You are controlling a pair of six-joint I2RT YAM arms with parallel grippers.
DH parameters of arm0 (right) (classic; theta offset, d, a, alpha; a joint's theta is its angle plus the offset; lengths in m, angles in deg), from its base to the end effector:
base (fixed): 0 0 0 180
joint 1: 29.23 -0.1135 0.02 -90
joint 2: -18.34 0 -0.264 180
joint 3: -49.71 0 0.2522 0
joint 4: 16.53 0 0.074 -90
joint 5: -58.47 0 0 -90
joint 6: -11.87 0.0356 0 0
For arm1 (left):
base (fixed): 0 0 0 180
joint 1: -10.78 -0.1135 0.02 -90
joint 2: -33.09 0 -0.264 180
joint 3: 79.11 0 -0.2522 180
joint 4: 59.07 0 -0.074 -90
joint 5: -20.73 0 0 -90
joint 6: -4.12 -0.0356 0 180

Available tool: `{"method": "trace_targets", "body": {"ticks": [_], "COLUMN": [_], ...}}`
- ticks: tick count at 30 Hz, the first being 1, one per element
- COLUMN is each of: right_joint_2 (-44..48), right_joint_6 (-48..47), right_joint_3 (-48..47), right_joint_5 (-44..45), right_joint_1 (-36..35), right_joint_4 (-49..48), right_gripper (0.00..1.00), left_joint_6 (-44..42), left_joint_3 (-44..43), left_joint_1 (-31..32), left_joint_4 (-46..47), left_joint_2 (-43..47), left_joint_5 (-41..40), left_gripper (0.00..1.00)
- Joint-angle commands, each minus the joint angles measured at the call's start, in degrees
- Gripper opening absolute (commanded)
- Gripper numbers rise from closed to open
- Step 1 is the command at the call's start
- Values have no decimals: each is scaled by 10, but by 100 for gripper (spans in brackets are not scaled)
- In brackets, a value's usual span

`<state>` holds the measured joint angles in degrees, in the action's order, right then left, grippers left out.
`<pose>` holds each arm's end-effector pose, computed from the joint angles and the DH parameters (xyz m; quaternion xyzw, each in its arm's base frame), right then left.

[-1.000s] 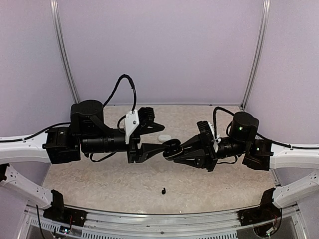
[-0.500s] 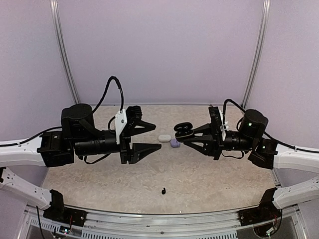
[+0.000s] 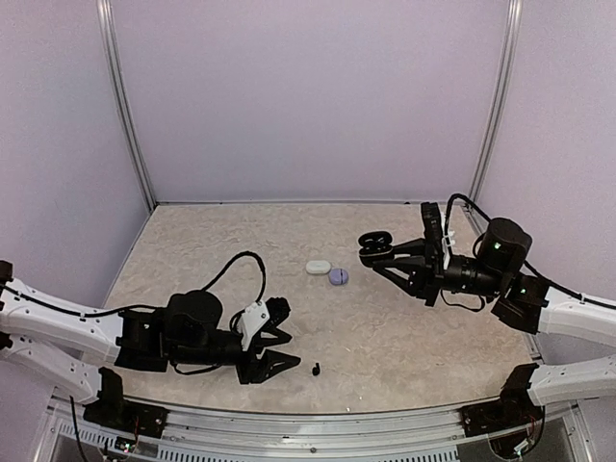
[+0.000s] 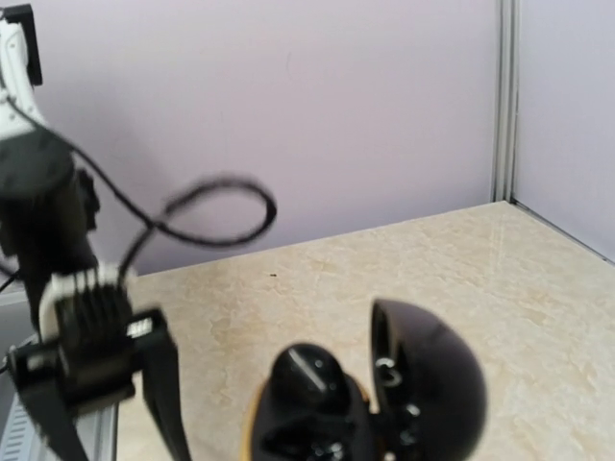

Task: Insert the wireless bluetooth earbuds into the charging case
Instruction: Adjust the right earbud at the center of the board.

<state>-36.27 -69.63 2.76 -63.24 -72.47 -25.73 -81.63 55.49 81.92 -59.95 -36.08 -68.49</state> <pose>0.1484 0.1652 0.2979 -0.3872 0.5820 0.4722 0.5371 0.0825 -0.2429 0.2129 0.4670 0.7003 -0.3346 0.4237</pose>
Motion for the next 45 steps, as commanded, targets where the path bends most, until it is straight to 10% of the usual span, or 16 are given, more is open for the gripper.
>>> {"method": "trace_targets", "body": {"ticks": [1,22,39,45], "right_joint_2": [14,37,25,23], "right_joint_6": [8,2,-19,-23], "right_joint_3": [10,13,-2,1], "right_joint_5": [8,11,10,6], "right_joint_1": [8,8,9,10], "right_joint_4": [4,25,34,35], "right_gripper": [0,0,0,0], "left_joint_6": [66,65,37,-11], "left_joint_3": [25,-49,-9,61], "left_joint_1": [29,57,-62,-69], "left_joint_4": [98,167,148,248], "left_joint_2": [-58,-332,-294,-220], "left_joint_5": [-73,-157,-120,11], "left_gripper": [54,55,47,49]}}
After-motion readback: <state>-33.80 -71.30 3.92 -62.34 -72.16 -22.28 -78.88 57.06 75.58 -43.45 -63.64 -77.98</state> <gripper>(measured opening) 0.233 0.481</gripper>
